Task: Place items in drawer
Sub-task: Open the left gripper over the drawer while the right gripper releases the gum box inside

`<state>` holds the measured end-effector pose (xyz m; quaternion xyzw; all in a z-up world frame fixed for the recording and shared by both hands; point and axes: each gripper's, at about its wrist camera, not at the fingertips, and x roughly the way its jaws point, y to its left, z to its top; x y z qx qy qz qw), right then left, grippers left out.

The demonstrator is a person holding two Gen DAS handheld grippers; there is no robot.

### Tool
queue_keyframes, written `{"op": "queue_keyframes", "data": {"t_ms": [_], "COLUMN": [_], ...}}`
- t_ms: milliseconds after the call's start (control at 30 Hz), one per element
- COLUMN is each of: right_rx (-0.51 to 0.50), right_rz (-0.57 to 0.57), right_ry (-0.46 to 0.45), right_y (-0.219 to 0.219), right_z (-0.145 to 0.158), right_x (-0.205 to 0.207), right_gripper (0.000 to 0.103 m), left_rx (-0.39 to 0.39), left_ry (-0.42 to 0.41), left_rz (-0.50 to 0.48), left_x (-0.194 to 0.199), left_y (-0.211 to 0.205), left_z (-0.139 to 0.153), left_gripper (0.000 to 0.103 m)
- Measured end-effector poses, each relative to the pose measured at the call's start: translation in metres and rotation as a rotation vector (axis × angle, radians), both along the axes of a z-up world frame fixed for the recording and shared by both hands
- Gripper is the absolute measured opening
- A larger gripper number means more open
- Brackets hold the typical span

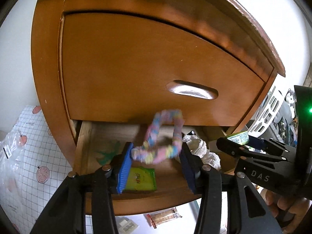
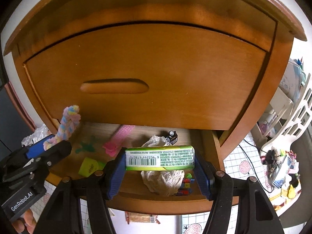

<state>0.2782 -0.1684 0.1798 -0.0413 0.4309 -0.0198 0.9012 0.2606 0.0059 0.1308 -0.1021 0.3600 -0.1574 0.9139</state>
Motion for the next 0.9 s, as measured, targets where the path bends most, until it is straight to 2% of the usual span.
{"op": "queue_keyframes", "data": {"t_ms": [267, 400, 500, 633, 767, 833, 900], "right_rx": [0.001, 0.000, 0.000, 0.004, 0.004, 0.004, 0.002], "right_rz": [0.010, 0.014, 0.013, 0.009, 0.011, 0.012, 0.011], "right_ry": [0.018, 0.023, 0.016, 0.013, 0.009, 0.007, -0.001], "right_y": [0.0008, 0.0012, 0.0015, 0.0008, 0.0012, 0.0013, 0.0015], "right_z": [-0.0069, -0.0103, -0.0096, -0.0080, -0.0063, -0.0059, -0.0050], "right_x": [0.0093, 0.0102, 0.0090, 0.0077, 0.0060, 0.0044, 0.0021], "right_gripper": [0.067, 0.070, 0.079, 0.083, 0.088, 0.101, 0.103], "left_rx": [0.000, 0.005, 0.010, 0.021, 0.036, 0.042, 0.055], "left_ry": [-0.003, -0.007, -0.007, -0.007, -0.018, -0.026, -0.038], "left_rz": [0.009, 0.010, 0.020, 0.032, 0.055, 0.066, 0.083], "left_x": [-0.0021, -0.0037, -0.0026, -0.0028, -0.0052, -0.0063, -0.0078], "left_y": [0.0043, 0.0053, 0.0056, 0.0062, 0.0080, 0.0089, 0.0096], "left_z": [0.0019, 0.0037, 0.0053, 0.0065, 0.0083, 0.0091, 0.0100], "left_gripper": [0.067, 0.070, 0.071, 0.072, 0.087, 0.088, 0.094]}}
